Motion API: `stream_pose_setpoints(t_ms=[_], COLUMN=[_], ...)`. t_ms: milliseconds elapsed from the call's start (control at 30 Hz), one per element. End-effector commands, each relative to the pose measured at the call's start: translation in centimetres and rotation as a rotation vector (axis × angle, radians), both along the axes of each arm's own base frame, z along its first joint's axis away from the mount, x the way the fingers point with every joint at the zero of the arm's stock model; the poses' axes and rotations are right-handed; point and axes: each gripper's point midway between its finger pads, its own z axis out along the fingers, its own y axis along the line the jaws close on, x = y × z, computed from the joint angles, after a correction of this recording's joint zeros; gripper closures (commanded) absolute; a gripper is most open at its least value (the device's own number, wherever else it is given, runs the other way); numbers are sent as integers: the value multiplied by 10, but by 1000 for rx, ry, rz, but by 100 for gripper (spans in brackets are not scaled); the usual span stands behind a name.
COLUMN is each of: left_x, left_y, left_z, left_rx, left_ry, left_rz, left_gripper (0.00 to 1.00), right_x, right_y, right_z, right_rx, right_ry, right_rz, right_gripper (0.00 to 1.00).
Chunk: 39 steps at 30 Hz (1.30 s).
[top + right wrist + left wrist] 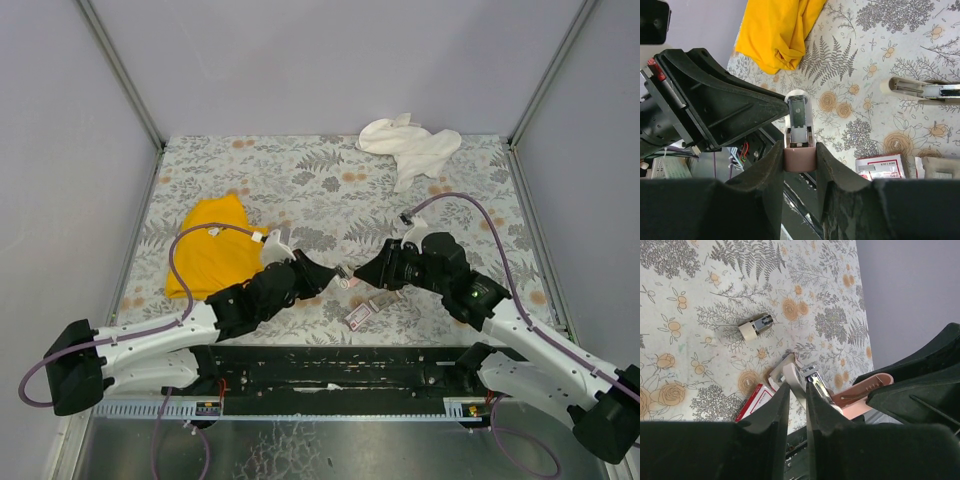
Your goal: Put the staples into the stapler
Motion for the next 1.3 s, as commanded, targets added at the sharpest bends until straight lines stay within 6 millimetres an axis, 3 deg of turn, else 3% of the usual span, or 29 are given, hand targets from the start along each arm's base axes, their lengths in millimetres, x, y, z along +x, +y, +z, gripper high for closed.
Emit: stream_pose_setpoints(t_ms=[0, 367, 500, 633, 800, 933, 1067, 1167, 1267], left_x=[-10, -25, -28, -28, -23, -21, -27, -37, -47], left_y=[41, 53, 58, 64, 78, 72, 42, 20, 9], left_z=[-67, -94, -90, -79, -52, -17, 24, 63, 88], left_rx=[208, 213, 222, 223, 251, 236, 216, 213, 210], left_ry=[105, 177, 176, 154, 88, -18, -164, -304, -409], left_rz=[44, 42, 38, 41, 69, -17, -277, -472, -589], left_gripper=[85, 80, 66, 44, 22, 5, 1, 0, 0], right_x=[19, 20, 22, 23, 25, 33, 34, 23, 7], right_y=[-7, -14, -18, -21, -26, -34, -27, -19, -9], right_z=[49, 68, 63, 56, 50, 33, 32, 43, 60], right_rx=[75, 83, 57, 22, -52, -185, -183, -106, -49], right_ry=[-156, -179, -177, -172, -186, -221, -262, -282, -295], right_rz=[-84, -120, -139, -143, -135, -123, 26, 196, 332], right_gripper=[100, 100, 100, 100, 100, 100, 100, 100, 100])
